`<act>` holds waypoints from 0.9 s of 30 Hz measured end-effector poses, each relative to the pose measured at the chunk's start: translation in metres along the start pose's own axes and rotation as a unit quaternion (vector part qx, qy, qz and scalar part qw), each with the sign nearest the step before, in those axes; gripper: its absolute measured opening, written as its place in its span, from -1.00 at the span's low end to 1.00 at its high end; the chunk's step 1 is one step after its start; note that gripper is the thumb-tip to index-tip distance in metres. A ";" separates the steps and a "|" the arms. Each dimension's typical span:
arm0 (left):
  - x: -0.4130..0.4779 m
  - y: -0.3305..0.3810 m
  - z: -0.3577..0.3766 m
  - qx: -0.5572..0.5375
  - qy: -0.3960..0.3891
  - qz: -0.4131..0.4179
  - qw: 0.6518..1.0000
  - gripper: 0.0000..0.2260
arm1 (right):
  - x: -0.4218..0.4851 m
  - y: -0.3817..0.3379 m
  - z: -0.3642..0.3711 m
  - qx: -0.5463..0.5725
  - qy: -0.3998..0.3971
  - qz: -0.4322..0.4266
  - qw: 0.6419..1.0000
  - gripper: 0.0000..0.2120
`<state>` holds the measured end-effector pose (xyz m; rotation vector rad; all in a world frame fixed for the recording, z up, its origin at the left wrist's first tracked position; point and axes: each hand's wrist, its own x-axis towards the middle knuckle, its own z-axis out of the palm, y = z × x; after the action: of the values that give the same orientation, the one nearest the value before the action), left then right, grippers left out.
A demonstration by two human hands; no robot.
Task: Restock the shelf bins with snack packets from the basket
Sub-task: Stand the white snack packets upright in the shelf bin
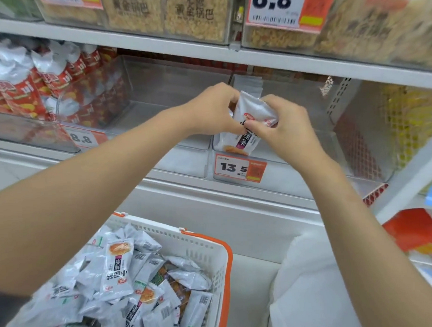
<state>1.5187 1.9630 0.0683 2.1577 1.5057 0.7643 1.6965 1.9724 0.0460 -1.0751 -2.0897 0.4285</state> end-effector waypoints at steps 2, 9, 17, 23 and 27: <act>0.002 -0.001 0.001 0.036 0.003 0.000 0.999 -0.90 | -0.002 0.002 -0.004 0.042 0.000 0.040 0.998 -0.66; 0.002 -0.009 0.003 0.098 0.011 -0.062 0.993 -0.69 | -0.010 0.013 0.000 0.149 -0.069 0.116 0.980 -0.79; 0.012 0.000 -0.019 0.092 -0.067 -0.085 0.990 -0.73 | -0.005 0.015 0.013 0.066 -0.052 0.107 0.991 -0.82; 0.026 -0.003 -0.019 0.204 -0.137 -0.093 0.965 -0.65 | -0.001 0.018 0.024 0.045 -0.084 0.111 0.989 -0.79; 0.030 -0.005 -0.016 0.233 -0.160 -0.089 0.955 -0.58 | -0.003 0.021 0.027 0.051 -0.081 0.113 0.989 -0.81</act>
<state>1.5132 1.9933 0.0840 2.2759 1.7944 -0.0158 1.6893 1.9832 0.0143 -1.2577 -2.0656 0.7487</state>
